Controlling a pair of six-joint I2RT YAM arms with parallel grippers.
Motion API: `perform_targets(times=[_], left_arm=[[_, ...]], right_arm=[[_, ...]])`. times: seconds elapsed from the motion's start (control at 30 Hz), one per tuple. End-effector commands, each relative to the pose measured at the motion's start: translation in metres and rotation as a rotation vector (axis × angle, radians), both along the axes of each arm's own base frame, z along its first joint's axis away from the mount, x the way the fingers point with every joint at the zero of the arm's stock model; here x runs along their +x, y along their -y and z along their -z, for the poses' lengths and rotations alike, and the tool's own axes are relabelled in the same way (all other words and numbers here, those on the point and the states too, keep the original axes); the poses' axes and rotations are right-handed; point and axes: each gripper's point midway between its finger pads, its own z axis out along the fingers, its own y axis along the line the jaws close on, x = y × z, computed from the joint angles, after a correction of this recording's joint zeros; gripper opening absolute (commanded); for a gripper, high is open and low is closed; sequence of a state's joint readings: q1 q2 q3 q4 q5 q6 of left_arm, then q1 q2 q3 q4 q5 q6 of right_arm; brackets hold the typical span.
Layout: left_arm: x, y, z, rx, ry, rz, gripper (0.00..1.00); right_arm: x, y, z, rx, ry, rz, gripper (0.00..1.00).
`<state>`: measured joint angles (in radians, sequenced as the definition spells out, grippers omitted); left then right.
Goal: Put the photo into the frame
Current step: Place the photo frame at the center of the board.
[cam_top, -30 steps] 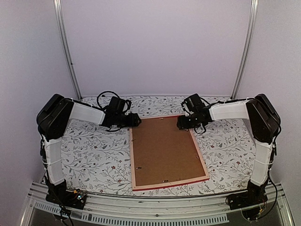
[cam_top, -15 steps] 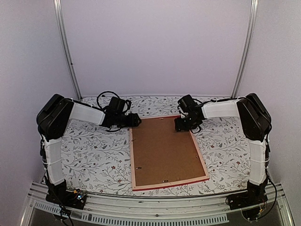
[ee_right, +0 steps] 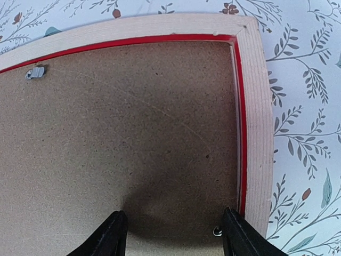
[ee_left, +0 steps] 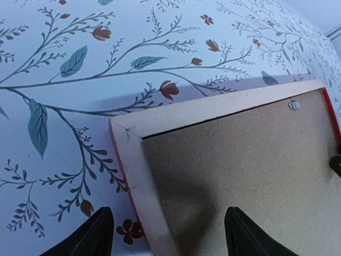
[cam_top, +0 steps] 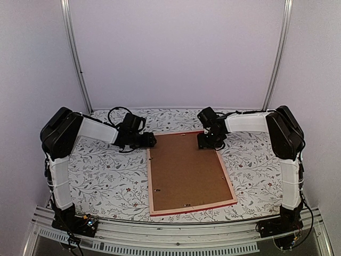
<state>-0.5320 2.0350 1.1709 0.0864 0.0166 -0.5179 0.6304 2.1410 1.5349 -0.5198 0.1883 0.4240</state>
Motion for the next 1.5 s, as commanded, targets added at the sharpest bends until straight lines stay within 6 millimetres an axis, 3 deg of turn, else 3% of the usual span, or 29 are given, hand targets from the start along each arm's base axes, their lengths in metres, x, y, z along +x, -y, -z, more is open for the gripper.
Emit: perform_targets(times=[0.0, 0.4, 0.77, 1.03, 1.23, 1.47], left_arm=[[-0.005, -0.005, -0.006, 0.029, 0.013, -0.035, 0.74], [-0.010, -0.005, -0.008, 0.035, 0.024, -0.042, 0.74], [-0.036, -0.001, 0.002, 0.029, -0.003, -0.022, 0.74], [-0.038, -0.004, -0.011, 0.024, 0.027, -0.022, 0.75], [-0.027, -0.011, -0.030, 0.021, 0.072, -0.022, 0.84], [-0.008, -0.009, -0.041, 0.032, 0.103, 0.027, 0.99]], right_arm=[[-0.033, 0.017, 0.017, -0.074, -0.134, 0.025, 0.63], [-0.043, 0.003, 0.013, 0.015, -0.182, 0.002, 0.60], [-0.056, -0.003, 0.009, 0.140, -0.229, -0.035, 0.59], [-0.047, -0.001, -0.021, 0.146, -0.136, -0.057, 0.59], [-0.047, 0.005, -0.047, 0.104, -0.064, -0.054, 0.63], [-0.066, 0.002, -0.036, 0.057, -0.085, -0.051, 0.65]])
